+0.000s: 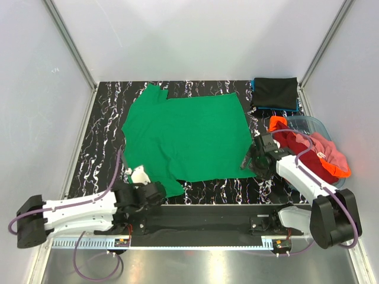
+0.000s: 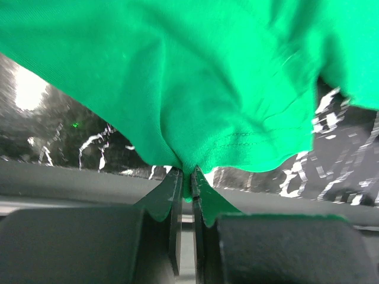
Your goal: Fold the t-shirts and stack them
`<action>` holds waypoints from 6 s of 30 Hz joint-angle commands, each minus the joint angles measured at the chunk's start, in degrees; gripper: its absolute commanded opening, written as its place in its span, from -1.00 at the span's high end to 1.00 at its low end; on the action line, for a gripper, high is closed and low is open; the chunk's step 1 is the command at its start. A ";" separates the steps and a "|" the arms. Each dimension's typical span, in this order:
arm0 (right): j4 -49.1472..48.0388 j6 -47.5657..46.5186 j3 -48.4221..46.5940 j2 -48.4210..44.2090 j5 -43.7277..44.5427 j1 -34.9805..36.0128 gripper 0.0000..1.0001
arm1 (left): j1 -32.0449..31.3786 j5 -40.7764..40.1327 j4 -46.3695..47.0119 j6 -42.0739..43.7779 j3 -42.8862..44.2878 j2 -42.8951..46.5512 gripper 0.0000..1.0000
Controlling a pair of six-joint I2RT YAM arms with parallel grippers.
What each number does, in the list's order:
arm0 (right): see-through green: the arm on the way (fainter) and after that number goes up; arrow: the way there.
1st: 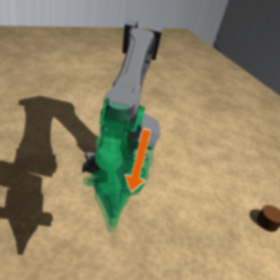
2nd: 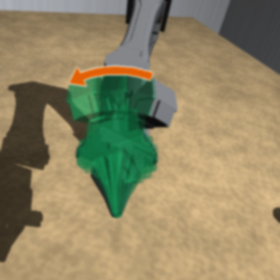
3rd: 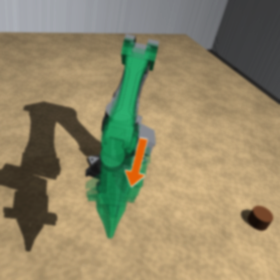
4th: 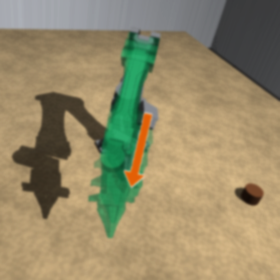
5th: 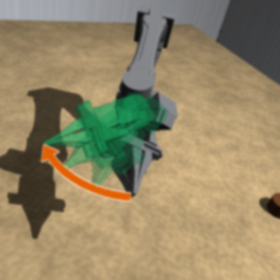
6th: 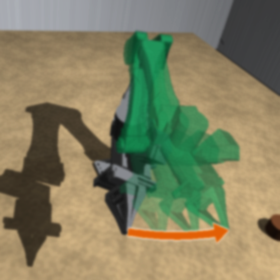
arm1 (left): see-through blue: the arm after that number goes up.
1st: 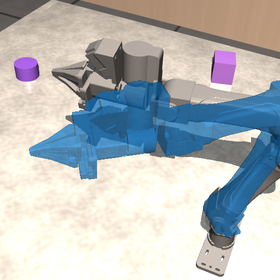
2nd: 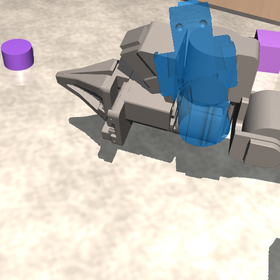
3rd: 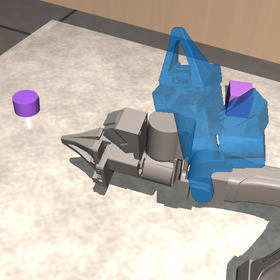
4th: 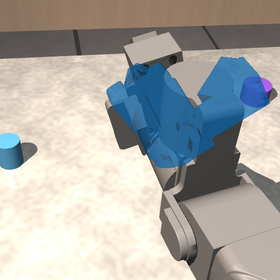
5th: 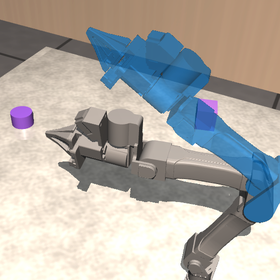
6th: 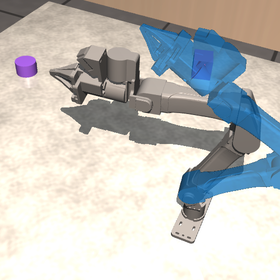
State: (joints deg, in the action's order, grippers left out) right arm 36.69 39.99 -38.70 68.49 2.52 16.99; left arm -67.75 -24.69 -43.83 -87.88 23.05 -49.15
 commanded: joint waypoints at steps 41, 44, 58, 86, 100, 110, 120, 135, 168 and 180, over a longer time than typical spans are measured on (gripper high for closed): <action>3.30 -2.62 -19.30 6.30 3.10 1.11 1.00 | 24.55 -1.10 -8.56 39.51 29.51 2.04 0.85; 3.65 -5.00 -24.13 10.08 5.03 1.11 1.00 | 32.39 4.72 -4.69 48.82 31.53 -2.08 0.86; 6.63 -13.53 -56.19 43.72 2.32 -8.29 0.60 | 54.98 20.43 2.71 64.84 56.73 -45.74 0.55; -5.57 -12.21 -28.19 32.14 -9.73 -11.19 -0.86 | 56.41 9.49 14.92 37.78 11.23 -10.70 -0.47; -9.61 -12.21 -28.36 38.38 -11.75 -14.71 -0.51 | 61.41 7.81 25.81 39.01 11.84 -22.92 -0.35; -9.88 -11.34 -29.24 38.31 -12.28 -14.88 1.00 | 64.14 7.20 22.84 42.61 20.27 -23.19 0.94; -5.05 -8.89 -22.31 22.32 -4.21 -14.97 1.00 | 70.20 9.30 12.82 45.25 25.83 -14.49 0.81; -6.36 0.79 1.08 -2.30 -11.66 -14.89 -0.85 | 72.93 18.89 11.32 45.95 15.71 -6.94 -0.37; -14.80 -10.72 -26.18 22.40 -17.55 -1.18 -0.88 | 69.50 41.98 29.34 53.86 93.68 -82.36 -0.37; -15.77 -9.93 -18.79 12.90 -20.45 -0.82 -0.90 | 65.11 39.99 31.00 50.61 117.58 -105.01 -0.57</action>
State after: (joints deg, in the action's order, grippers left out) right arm 23.09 30.63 -58.39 84.93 -15.97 16.03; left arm -0.89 14.98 -16.10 -36.71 136.92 -153.25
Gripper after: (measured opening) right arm 0.950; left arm 0.781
